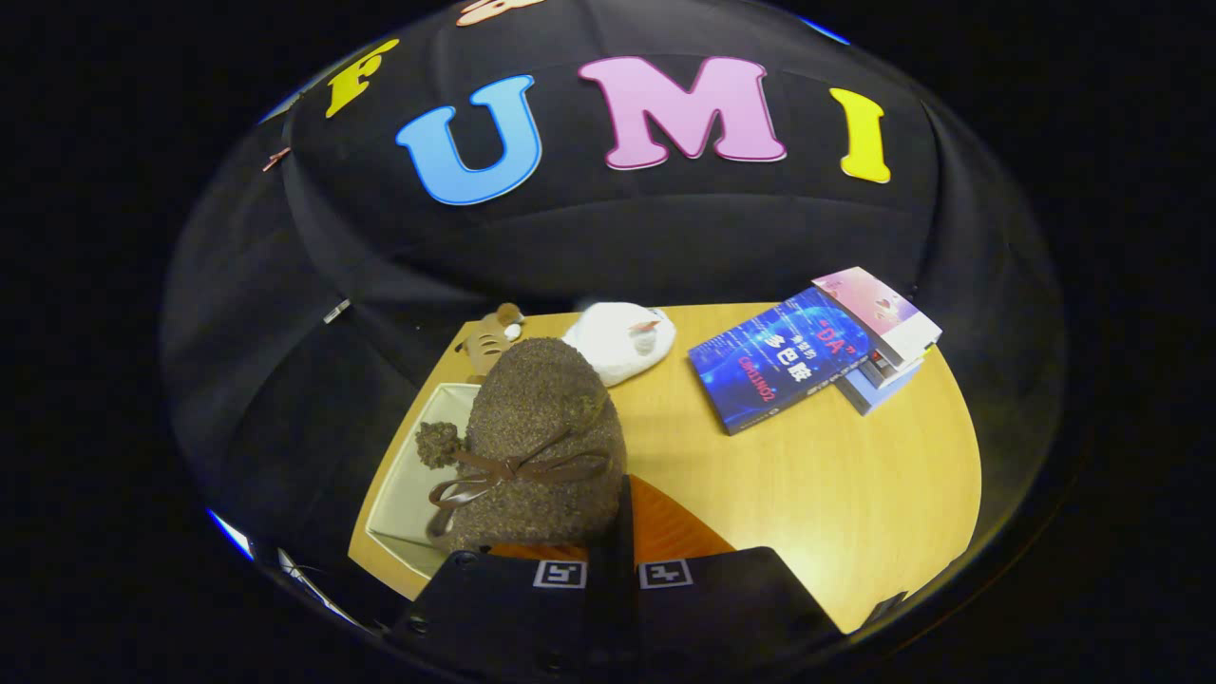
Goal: Open the storage box then place both shoes into the box .Put the left shoe in first, then the right shoe, with the right side of both shoes facing outward in a uniform manner.
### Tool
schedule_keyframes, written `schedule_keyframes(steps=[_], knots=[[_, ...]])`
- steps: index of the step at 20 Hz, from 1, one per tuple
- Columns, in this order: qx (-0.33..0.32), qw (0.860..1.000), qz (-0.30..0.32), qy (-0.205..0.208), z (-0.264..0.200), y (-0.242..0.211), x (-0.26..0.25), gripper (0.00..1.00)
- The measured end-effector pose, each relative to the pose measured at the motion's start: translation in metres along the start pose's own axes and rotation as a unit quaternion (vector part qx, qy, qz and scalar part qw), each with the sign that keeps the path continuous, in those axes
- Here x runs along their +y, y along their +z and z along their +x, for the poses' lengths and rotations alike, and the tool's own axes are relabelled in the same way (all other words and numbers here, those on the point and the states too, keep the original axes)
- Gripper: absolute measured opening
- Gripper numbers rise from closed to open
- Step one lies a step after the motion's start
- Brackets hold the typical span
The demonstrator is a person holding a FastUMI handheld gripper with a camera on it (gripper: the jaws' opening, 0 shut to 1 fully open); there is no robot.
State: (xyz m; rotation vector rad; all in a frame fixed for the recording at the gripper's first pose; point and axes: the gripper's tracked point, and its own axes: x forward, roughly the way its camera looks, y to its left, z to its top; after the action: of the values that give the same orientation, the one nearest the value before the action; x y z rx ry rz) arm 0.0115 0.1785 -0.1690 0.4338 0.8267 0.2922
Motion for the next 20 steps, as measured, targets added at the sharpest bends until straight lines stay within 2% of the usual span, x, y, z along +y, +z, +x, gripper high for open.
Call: schedule_keyframes(steps=[3,5,10,15,20], knots=[[0.009,1.0,0.008,0.011,0.023,0.001,0.055,0.05],[0.024,1.0,0.011,0.002,0.043,-0.007,0.08,0.05],[0.066,0.995,0.001,-0.079,0.1,-0.045,0.094,0.06],[0.11,0.975,-0.043,-0.187,0.123,-0.083,0.07,0.05],[0.124,0.963,-0.104,-0.218,0.135,-0.096,0.072,0.11]])
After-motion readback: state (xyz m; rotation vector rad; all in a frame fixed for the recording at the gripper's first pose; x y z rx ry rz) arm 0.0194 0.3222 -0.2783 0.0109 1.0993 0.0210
